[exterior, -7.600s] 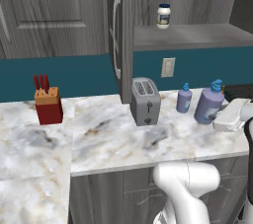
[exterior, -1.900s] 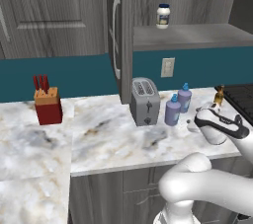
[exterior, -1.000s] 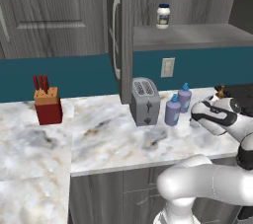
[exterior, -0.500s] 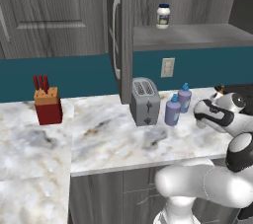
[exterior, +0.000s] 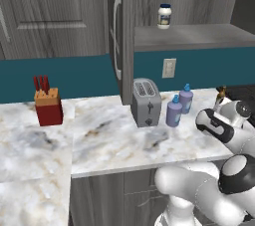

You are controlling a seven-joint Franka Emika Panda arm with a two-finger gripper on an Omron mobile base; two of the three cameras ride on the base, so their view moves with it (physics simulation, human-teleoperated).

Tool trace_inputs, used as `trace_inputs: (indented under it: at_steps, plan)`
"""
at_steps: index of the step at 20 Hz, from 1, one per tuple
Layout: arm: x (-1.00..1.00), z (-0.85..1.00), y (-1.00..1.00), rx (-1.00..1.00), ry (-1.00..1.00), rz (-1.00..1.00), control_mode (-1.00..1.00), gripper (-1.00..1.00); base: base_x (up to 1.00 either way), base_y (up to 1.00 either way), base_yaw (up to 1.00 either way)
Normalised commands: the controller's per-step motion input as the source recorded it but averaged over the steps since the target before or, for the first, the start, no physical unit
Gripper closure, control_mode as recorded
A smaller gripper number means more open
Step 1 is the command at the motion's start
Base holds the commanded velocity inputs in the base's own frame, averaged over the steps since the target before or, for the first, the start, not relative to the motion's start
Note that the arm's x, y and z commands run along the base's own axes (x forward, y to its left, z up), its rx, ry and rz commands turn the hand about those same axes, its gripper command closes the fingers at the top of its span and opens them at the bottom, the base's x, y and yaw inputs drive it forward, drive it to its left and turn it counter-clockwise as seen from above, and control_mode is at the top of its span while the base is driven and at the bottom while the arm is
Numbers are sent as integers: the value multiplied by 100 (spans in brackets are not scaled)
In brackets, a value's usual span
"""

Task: Pick the soap dispenser and soap dispenser from the cabinet and place them on the counter.

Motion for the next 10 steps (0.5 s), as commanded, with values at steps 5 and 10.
trace_inputs:
  at_steps: [5,10]
  plan:
    - [-26,32,9,-14,-2,0,-100,-100,0,0,0]
    - [-22,30,7,-15,0,1,-100,-100,0,0,0]
